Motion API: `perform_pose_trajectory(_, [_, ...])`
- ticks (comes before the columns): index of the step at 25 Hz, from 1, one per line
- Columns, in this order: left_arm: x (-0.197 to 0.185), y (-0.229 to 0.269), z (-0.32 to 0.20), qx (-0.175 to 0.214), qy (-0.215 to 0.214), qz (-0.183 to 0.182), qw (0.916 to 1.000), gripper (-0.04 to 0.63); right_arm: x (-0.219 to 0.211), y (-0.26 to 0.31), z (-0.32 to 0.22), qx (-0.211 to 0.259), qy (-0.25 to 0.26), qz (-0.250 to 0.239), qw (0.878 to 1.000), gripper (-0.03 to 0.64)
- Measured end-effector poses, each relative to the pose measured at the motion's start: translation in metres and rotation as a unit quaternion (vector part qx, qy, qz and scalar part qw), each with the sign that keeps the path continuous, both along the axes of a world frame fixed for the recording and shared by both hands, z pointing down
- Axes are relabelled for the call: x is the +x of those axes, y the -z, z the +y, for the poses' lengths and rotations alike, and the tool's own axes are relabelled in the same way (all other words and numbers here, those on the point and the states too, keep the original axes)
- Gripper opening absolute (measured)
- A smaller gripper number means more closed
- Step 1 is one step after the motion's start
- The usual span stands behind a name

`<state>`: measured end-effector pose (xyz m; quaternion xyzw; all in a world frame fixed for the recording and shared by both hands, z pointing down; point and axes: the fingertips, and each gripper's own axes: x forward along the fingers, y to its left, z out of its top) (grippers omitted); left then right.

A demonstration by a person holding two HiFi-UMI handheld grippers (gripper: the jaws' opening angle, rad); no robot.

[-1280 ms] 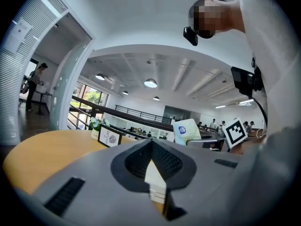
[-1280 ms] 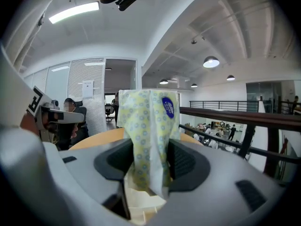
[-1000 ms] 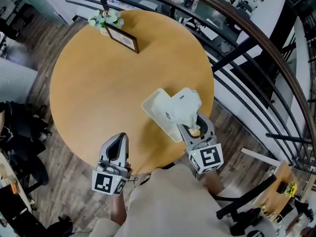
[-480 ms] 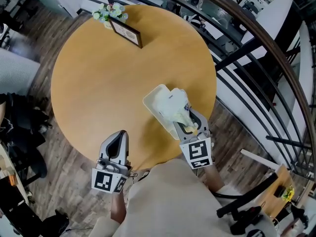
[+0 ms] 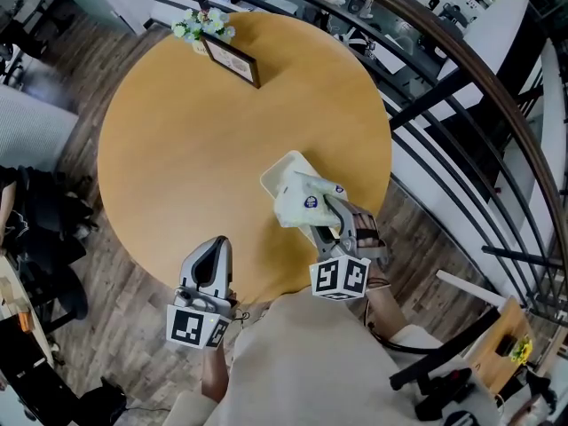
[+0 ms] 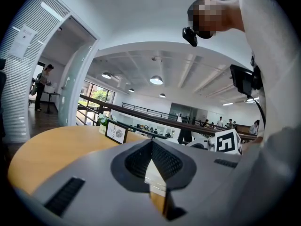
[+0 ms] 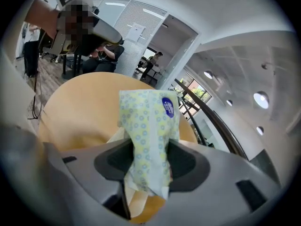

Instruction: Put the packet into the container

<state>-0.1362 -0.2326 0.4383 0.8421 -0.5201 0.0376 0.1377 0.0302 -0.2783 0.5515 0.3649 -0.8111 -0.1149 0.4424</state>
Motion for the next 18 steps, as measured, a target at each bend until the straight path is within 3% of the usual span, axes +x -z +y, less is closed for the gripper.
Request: perform_pose_trajectory(18, [-0.007, -0.004, 0.003, -0.003, 0.026, 0.015, 0.9995, 0.005, -0.008, -0.028, -0.013, -0.114, -0.026, 0.015, 0.993, 0.219])
